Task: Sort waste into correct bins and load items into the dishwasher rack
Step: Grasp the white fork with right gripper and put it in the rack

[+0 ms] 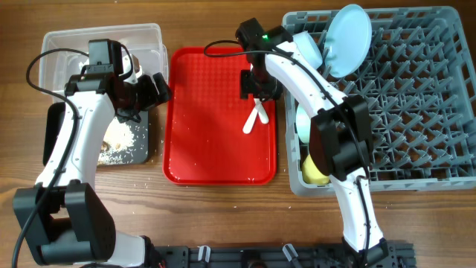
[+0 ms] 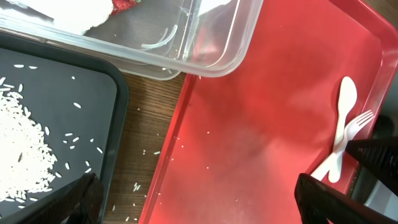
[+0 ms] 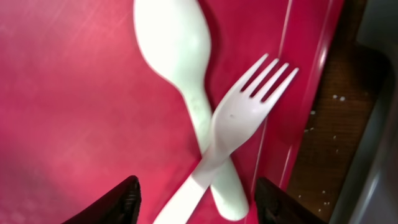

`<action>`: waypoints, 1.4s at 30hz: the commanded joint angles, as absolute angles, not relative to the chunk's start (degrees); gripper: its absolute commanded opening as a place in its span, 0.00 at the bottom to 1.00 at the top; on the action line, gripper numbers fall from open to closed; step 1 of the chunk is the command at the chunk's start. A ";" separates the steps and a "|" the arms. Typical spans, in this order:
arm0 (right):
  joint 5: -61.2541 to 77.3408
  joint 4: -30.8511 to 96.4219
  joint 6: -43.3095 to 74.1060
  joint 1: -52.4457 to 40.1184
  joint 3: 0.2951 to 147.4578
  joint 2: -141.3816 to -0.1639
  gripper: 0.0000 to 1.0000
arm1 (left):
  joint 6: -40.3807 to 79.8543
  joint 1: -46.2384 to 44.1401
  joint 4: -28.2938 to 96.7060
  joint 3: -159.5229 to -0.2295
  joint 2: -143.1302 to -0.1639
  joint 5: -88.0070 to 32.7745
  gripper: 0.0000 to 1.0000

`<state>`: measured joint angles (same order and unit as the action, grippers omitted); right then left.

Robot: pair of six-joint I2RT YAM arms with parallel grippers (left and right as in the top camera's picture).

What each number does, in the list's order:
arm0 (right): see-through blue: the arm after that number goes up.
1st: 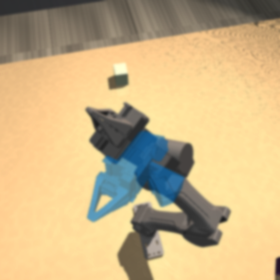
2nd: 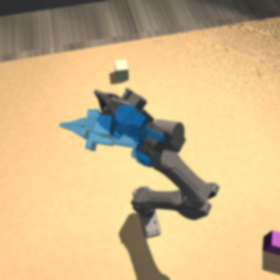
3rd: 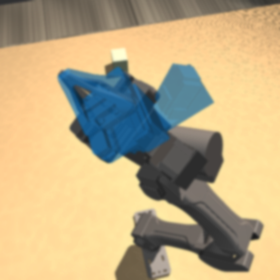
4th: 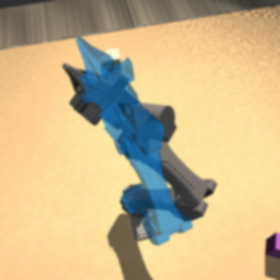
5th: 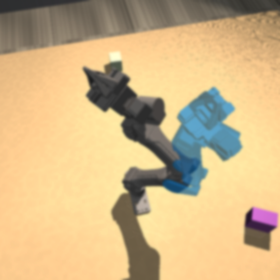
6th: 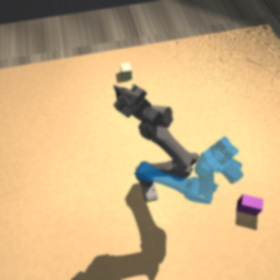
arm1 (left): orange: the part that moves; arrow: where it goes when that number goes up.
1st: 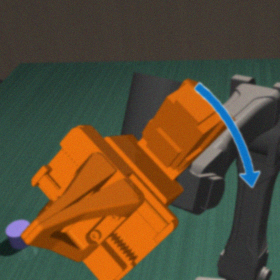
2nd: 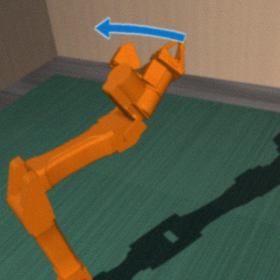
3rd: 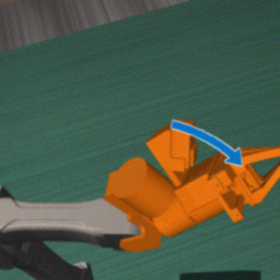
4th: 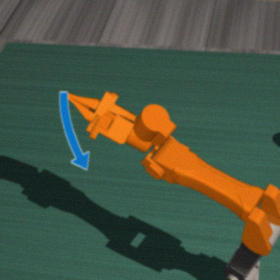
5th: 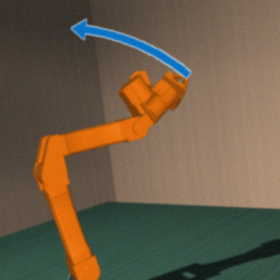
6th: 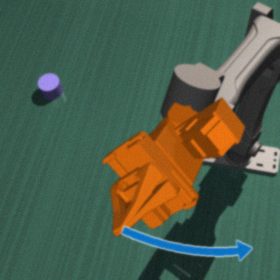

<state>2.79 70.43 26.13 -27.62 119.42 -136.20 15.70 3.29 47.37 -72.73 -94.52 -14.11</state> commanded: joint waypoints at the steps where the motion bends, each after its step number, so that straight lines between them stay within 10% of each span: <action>1: -0.27 69.67 28.47 -27.90 120.36 -138.45 0.58 | 15.20 3.16 47.42 -72.99 -93.76 -13.19 1.00; 7: 0.03 69.04 28.62 -28.16 120.33 -142.74 0.57 | 15.20 3.16 47.37 -72.99 -93.76 -13.17 1.00; 17: 1.87 64.90 28.64 -31.46 120.31 -146.17 0.04 | 15.20 3.16 47.40 -72.99 -93.76 -13.17 1.00; 42: -5.78 89.25 -2.79 -8.62 119.70 -110.69 0.05 | 15.20 3.16 47.40 -72.99 -93.76 -13.17 1.00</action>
